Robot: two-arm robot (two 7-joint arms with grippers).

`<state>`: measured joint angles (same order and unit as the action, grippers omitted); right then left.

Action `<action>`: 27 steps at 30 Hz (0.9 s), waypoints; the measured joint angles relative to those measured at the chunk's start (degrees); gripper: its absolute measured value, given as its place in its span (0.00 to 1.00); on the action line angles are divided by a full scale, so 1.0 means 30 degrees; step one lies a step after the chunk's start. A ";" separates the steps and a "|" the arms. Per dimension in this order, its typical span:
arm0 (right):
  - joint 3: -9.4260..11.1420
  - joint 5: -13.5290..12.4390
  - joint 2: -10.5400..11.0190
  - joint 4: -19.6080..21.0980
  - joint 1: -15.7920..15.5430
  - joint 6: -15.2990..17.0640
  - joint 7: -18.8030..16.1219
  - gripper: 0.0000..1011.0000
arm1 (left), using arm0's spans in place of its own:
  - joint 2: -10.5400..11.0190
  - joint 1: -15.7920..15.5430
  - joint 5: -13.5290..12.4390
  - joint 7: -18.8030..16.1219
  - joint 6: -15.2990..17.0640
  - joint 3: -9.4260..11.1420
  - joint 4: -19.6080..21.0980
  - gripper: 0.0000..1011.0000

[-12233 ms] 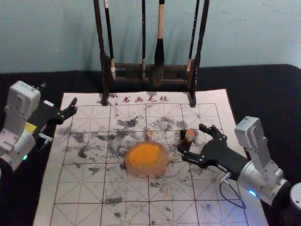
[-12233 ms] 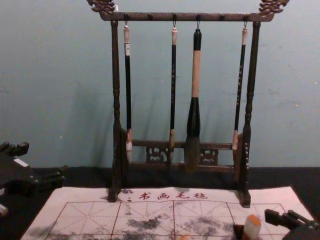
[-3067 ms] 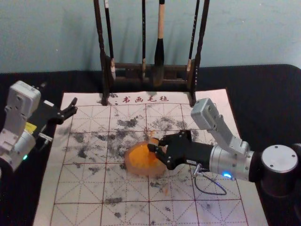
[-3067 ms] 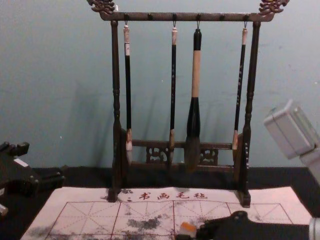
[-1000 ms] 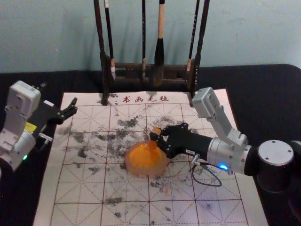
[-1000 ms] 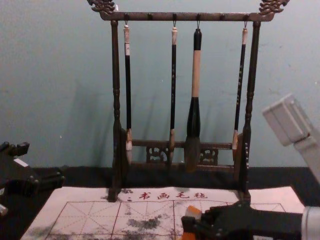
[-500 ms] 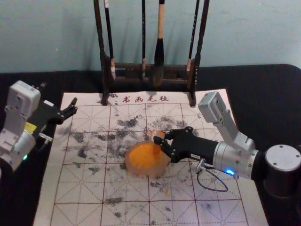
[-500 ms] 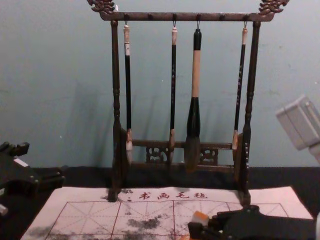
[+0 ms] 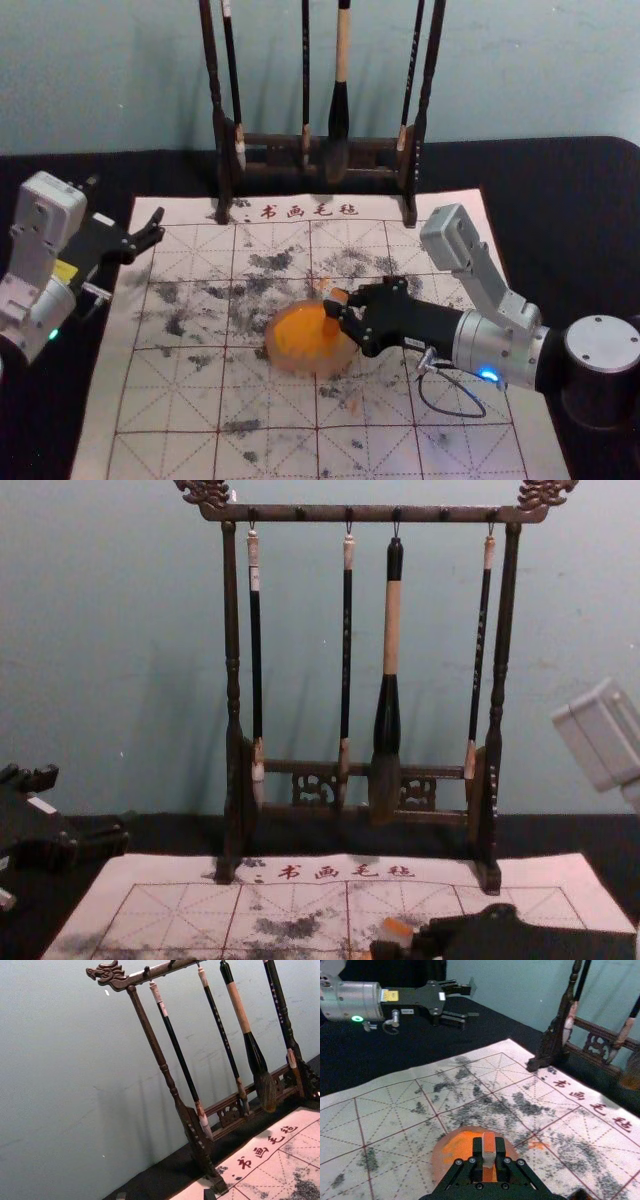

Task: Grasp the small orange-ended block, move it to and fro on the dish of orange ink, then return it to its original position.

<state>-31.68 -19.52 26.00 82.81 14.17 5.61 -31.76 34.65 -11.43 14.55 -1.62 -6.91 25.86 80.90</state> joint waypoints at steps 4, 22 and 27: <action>-0.0161 -0.0045 0.0063 0.0203 -0.0105 0.0069 -0.0180 0.13 | 0.0000 0.0000 -0.0001 0.0000 0.0000 -0.0001 -0.0001 0.99; -0.0883 -0.0170 -0.0633 -0.0301 0.0450 0.0132 -0.0577 0.13 | 0.0000 0.0001 -0.0001 0.0001 0.0000 0.0000 0.0000 0.99; -0.1085 -0.0198 -0.0901 -0.0690 0.0763 0.0137 -0.0670 0.13 | 0.0000 0.0000 -0.0002 0.0001 0.0000 -0.0001 -0.0001 0.99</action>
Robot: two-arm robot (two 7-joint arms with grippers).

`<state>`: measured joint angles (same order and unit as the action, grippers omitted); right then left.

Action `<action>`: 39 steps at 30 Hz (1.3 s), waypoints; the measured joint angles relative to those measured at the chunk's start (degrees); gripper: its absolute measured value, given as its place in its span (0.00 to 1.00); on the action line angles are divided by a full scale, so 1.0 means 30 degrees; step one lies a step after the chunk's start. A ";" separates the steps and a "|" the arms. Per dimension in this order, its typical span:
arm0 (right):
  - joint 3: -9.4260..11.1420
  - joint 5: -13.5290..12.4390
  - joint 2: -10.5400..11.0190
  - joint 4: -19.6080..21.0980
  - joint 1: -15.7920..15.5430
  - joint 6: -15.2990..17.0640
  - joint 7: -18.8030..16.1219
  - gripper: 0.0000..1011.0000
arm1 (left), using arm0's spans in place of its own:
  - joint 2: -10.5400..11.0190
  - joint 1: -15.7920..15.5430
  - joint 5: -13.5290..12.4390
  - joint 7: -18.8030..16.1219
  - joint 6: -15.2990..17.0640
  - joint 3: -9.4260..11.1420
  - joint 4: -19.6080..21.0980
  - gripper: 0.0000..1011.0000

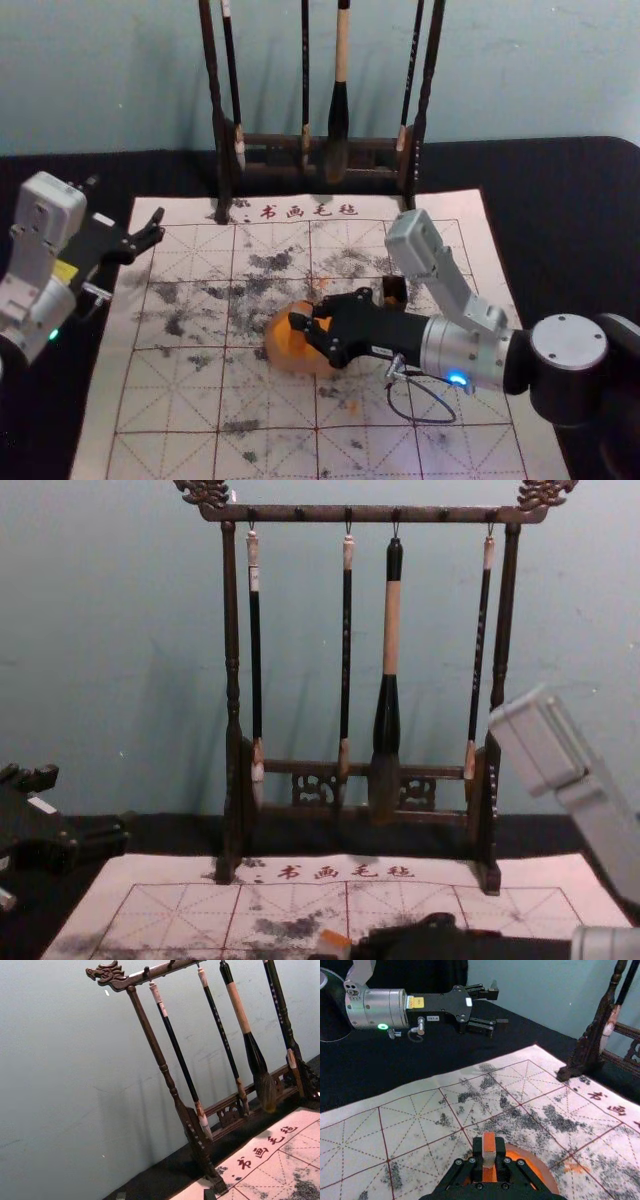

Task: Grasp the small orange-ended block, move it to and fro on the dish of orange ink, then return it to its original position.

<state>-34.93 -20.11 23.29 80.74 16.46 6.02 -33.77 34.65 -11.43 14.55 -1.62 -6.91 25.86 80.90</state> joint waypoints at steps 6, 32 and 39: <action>-0.0173 -0.0021 -0.0381 -0.0570 0.0439 0.0002 -0.0042 0.13 | 0.0000 0.0000 0.0002 0.0000 0.0000 0.0000 0.0000 0.99; 0.0361 0.0202 -0.0740 -0.1388 0.0942 -0.0234 0.0792 0.13 | 0.0000 0.0000 0.0001 -0.0001 0.0000 0.0000 0.0000 0.99; 0.0508 0.0252 -0.0621 -0.1166 0.0751 -0.0249 0.0869 0.13 | -0.0001 0.0000 0.0001 -0.0001 0.0000 0.0000 0.0000 0.99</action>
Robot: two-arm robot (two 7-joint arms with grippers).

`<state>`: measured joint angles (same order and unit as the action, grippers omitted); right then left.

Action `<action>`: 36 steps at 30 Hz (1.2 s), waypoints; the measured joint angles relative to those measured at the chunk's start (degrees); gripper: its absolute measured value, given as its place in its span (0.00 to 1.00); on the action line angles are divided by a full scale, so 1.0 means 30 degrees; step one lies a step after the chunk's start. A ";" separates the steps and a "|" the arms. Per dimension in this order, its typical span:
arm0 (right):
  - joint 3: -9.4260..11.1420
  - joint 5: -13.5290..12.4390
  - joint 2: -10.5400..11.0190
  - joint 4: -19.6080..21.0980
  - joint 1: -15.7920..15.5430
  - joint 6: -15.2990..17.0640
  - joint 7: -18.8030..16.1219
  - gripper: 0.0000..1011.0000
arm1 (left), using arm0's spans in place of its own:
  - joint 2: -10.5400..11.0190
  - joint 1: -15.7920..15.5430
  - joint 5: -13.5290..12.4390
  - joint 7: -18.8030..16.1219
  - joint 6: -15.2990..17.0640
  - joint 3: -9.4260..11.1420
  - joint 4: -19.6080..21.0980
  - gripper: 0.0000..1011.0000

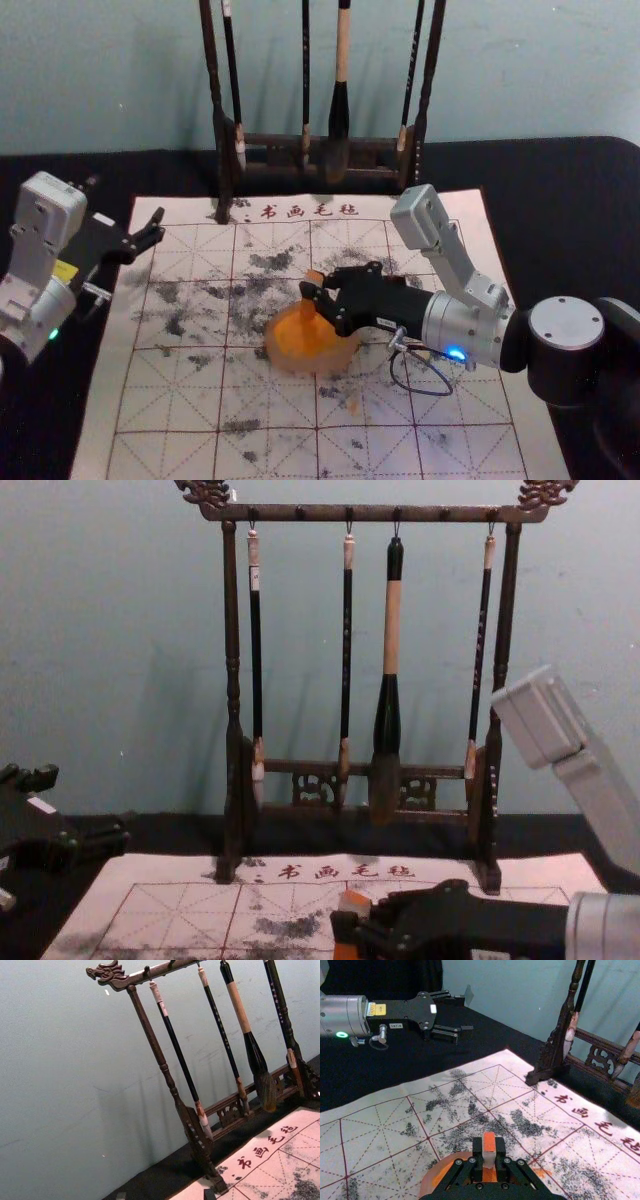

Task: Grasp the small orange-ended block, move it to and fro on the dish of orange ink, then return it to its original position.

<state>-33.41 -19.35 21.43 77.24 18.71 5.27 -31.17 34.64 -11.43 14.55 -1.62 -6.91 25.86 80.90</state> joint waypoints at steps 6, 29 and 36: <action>0.0106 0.0030 0.0038 0.0124 -0.0090 -0.0032 0.0041 0.13 | 0.0001 0.0000 0.0000 0.0000 0.0000 0.0001 0.0001 0.99; 0.2017 -0.0776 0.1947 0.4004 -0.1992 -0.0470 0.0831 0.13 | 0.0001 0.0000 0.0000 0.0000 0.0000 0.0000 0.0000 0.99; 0.3075 -0.0780 0.2548 0.4974 -0.3042 -0.0337 0.1933 0.13 | 0.0001 0.0000 0.0000 0.0000 0.0000 0.0001 0.0000 0.99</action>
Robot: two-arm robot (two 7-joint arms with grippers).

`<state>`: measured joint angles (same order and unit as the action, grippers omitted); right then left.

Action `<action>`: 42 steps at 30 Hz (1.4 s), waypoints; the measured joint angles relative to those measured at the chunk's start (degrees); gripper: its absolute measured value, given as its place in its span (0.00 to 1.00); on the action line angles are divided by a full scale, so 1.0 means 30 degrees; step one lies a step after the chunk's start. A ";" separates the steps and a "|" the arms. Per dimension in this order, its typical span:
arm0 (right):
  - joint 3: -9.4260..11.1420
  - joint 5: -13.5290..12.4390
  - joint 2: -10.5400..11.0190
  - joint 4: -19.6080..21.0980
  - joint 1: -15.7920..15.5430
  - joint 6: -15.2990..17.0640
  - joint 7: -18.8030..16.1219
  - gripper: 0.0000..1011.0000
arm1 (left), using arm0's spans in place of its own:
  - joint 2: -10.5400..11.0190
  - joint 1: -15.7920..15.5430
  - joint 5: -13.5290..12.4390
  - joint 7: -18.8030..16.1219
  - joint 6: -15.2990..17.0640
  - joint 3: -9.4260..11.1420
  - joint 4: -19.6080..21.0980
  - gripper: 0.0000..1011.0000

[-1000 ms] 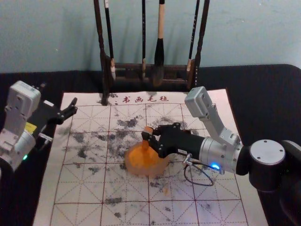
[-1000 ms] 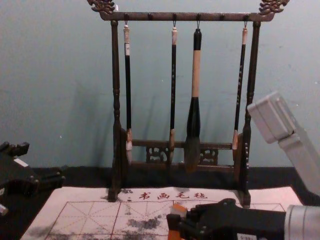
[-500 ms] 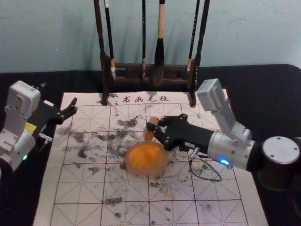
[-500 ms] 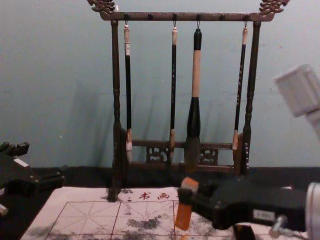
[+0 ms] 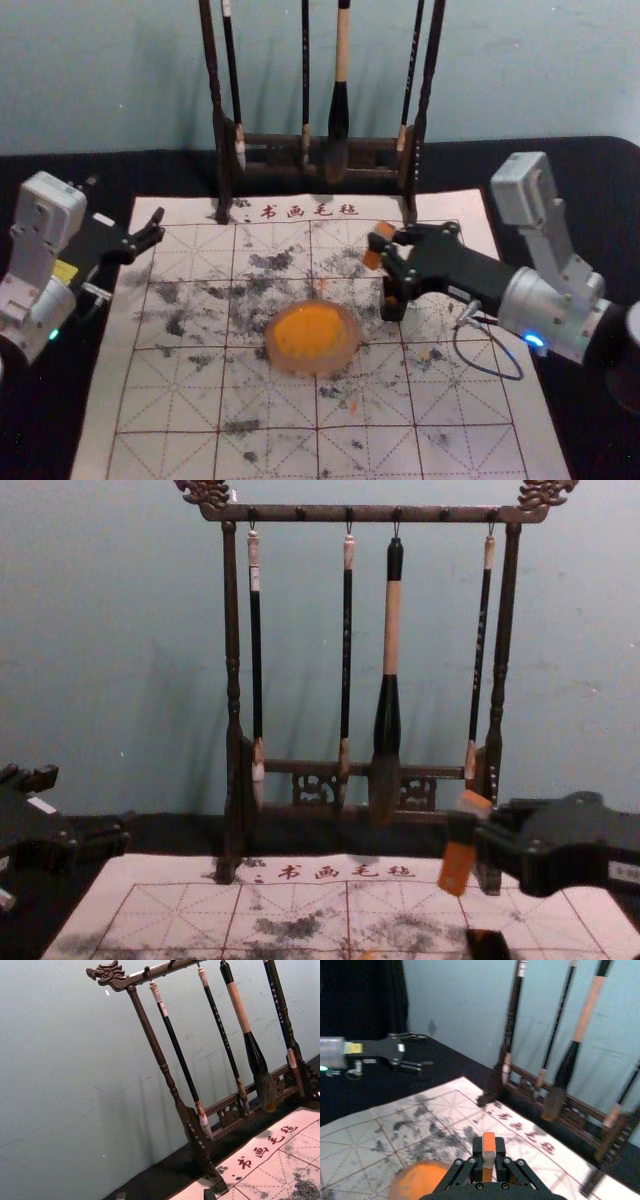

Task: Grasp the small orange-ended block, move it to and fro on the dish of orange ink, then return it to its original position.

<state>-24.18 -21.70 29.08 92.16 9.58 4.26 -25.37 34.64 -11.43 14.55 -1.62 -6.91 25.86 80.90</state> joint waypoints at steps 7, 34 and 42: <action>0.0665 0.0028 0.0122 0.0457 -0.0815 0.0426 0.0665 0.13 | 0.0000 0.0000 0.0000 0.0000 0.0000 0.0000 0.0000 0.99; 0.0997 0.0633 -0.0337 -0.0111 -0.1414 0.1061 0.0714 0.13 | 0.0000 0.0000 0.0000 0.0000 0.0000 0.0000 0.0000 0.99; 0.0893 0.0753 -0.0673 -0.0553 -0.1077 0.0907 0.0646 0.13 | 0.0000 0.0000 0.0000 0.0001 0.0000 0.0000 0.0000 0.99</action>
<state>-21.50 -19.44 27.06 90.50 6.36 6.98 -23.43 34.65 -11.43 14.55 -1.62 -6.91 25.86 80.90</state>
